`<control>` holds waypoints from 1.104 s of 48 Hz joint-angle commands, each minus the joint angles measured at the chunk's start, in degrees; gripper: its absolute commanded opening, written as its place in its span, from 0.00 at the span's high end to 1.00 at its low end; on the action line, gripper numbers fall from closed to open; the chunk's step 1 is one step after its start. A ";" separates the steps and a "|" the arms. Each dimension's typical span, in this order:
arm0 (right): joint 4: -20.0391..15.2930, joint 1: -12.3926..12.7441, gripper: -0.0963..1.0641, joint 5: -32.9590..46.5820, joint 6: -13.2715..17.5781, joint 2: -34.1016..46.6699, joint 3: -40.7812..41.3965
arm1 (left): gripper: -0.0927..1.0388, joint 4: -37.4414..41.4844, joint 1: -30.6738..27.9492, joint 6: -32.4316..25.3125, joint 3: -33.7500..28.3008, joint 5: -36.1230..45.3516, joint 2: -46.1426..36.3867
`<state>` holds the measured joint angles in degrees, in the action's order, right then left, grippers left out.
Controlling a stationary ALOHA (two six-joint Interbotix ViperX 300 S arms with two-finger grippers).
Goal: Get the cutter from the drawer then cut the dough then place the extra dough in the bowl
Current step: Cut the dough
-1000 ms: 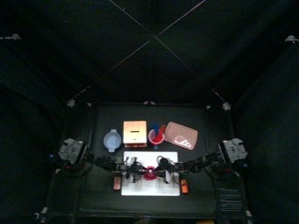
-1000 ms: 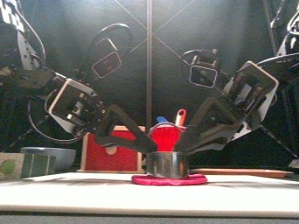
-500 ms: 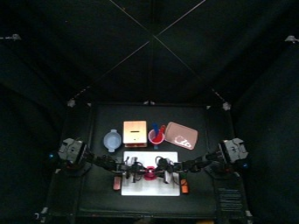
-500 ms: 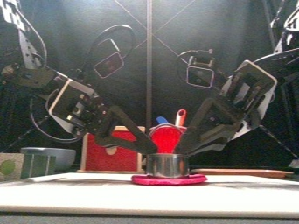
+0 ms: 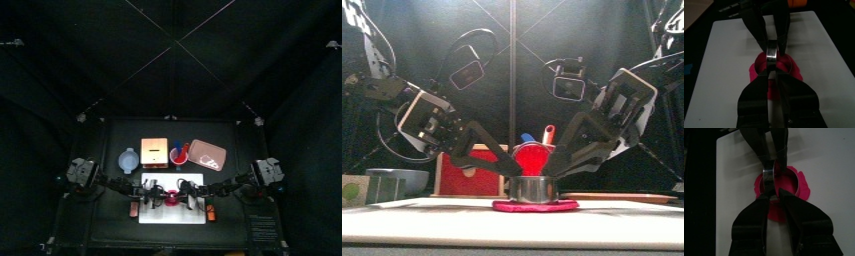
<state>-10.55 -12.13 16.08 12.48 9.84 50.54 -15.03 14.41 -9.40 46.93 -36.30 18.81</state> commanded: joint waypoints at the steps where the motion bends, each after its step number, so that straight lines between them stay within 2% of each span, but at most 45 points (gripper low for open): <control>1: -0.26 -0.35 0.40 -4.31 0.79 1.32 1.14 | 0.58 0.18 0.26 -0.09 0.53 2.55 0.79; 18: -0.70 -0.18 0.40 -4.75 1.32 -0.62 -2.20 | 0.56 0.26 -0.18 -0.18 0.62 2.02 -1.85; 26: 0.53 -0.26 0.40 -9.05 1.23 -3.87 -4.57 | 0.56 0.44 -0.44 -0.26 0.44 1.49 -4.92; 35: 0.26 0.35 0.35 -9.84 1.49 -5.10 -6.24 | 0.55 2.55 -0.70 -0.26 0.18 -1.05 -7.12; 41: 0.44 0.62 0.26 -9.93 1.49 -5.10 -7.21 | 0.48 3.96 -1.05 -0.26 -0.18 -1.32 -6.77; 47: 0.53 0.79 0.15 -10.11 1.49 -5.01 -8.00 | 0.35 4.22 -1.23 -0.26 -0.09 -1.32 -6.15; 53: 1.14 1.05 0.13 -10.11 1.14 -5.10 -9.23 | 0.26 4.31 -1.49 -0.26 -0.09 -1.32 -6.06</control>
<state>-9.76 -11.25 5.80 13.71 6.77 42.63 -10.90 13.18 -9.84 47.55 -37.18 13.36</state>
